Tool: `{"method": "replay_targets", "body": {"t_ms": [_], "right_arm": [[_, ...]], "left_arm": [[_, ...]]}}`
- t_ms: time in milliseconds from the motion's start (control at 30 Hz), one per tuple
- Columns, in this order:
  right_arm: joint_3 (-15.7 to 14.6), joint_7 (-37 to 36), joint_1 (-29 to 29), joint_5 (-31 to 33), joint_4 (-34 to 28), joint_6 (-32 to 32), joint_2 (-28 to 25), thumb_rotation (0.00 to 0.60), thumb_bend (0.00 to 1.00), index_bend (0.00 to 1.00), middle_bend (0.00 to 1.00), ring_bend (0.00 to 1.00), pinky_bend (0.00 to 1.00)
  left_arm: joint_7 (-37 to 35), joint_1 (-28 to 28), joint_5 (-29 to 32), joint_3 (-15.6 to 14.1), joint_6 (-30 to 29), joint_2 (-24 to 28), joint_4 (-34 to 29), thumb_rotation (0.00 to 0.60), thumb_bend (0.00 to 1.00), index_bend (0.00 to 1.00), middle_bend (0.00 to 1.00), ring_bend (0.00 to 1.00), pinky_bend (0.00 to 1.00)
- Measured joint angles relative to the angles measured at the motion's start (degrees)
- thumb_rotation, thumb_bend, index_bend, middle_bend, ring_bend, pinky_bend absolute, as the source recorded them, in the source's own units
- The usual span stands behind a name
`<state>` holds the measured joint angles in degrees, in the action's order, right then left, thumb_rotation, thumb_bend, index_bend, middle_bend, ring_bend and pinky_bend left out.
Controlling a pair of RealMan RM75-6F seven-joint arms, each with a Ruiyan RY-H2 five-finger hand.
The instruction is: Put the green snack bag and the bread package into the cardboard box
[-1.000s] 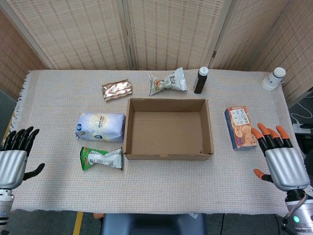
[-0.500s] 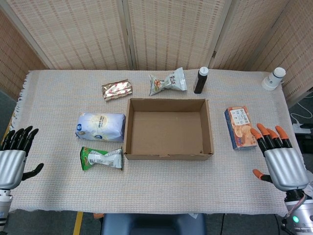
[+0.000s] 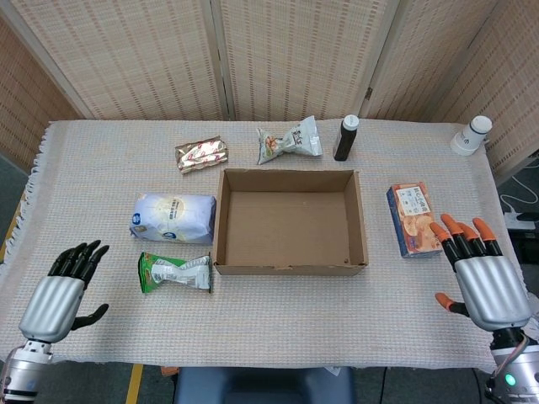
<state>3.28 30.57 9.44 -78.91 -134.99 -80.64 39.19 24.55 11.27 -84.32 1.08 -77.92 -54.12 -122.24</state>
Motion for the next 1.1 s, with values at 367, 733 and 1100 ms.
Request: {"method": "replay_targets", "body": {"t_ms": [367, 733, 1100], "right_arm": [[0.1, -0.2, -0.1, 0.3, 0.0, -0.1, -0.3, 0.6, 0.03, 0.08, 0.0, 0.0, 0.0], [0.4, -0.2, 0.0, 1.0, 0.0, -0.1, -0.5, 0.6, 0.03, 0.08, 0.0, 0.0, 0.0], [0.6, -1.1, -0.4, 1.3, 0.0, -0.8, -1.2, 0.6, 0.03, 0.08, 0.0, 0.0, 0.0]], "left_arm": [[8.3, 4.7, 4.2, -0.6, 8.7, -8.7, 0.8, 0.6, 0.22, 0.0, 0.05, 0.02, 0.2], [17.6, 10.4, 12.5, 2.4, 10.8, -20.7, 9.4, 0.6, 0.23, 0.0, 0.05, 0.02, 0.19], [18.0, 14.4, 14.6, 2.9, 13.1, -27.1, 19.6, 0.6, 0.29, 0.04, 0.1, 0.06, 0.22]]}}
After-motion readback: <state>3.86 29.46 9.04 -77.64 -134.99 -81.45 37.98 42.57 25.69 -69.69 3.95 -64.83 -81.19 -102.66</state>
